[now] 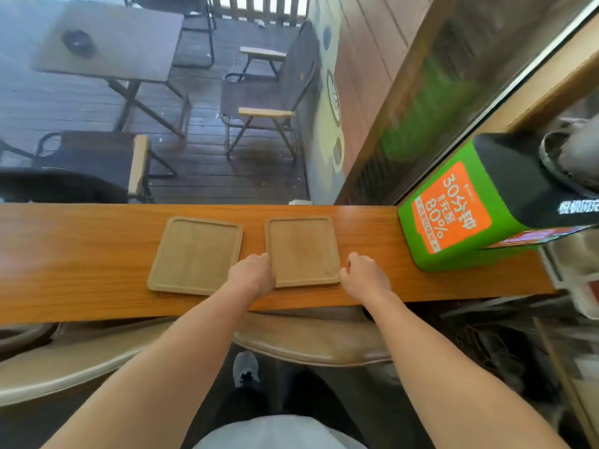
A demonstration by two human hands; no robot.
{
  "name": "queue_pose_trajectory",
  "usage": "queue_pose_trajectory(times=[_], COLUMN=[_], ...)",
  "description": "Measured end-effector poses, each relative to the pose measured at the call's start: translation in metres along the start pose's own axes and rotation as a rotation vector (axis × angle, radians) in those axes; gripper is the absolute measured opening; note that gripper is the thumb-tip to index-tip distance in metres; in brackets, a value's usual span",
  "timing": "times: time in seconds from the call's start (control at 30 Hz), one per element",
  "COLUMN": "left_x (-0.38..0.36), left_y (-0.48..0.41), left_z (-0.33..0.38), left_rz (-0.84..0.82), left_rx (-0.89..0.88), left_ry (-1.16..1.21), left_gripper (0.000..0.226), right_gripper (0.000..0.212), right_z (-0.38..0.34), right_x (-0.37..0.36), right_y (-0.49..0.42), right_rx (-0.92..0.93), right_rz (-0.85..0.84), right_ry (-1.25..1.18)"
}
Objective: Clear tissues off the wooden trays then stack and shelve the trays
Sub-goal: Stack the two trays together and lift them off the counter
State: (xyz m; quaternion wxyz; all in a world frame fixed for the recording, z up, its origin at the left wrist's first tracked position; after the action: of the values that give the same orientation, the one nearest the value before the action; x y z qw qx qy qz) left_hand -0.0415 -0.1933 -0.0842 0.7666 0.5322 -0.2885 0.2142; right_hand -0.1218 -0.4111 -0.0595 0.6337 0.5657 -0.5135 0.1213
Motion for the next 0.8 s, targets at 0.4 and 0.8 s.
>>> queue_pose_trajectory(times=[0.4, 0.8], left_x=[-0.026, -0.043], left_y=[-0.049, -0.074], left_z=[-0.001, 0.015], left_rz=[-0.083, -0.077], left_rx=[0.316, 0.488], left_ry=[0.391, 0.693], left_gripper=[0.044, 0.063], right_gripper=[0.049, 0.058], right_z=[0.025, 0.026], right_x=[-0.063, -0.072], right_y=[-0.096, -0.122], right_rx=[-0.123, -0.353], right_rz=[-0.235, -0.267], right_ry=[-0.276, -0.683])
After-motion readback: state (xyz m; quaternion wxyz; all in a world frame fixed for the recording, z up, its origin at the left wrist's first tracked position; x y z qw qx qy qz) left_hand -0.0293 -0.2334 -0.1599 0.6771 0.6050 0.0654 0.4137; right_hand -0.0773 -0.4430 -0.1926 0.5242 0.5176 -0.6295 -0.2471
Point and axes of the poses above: each hand's wrist, its own y-axis away from the middle knuckle, its own x-axis out of the back of the hand, z = x × y, the point moved 3 cm from there along -y, towards the middle knuckle, and after that the axes turned 11 degrees about -z, right-handed, at the moved point
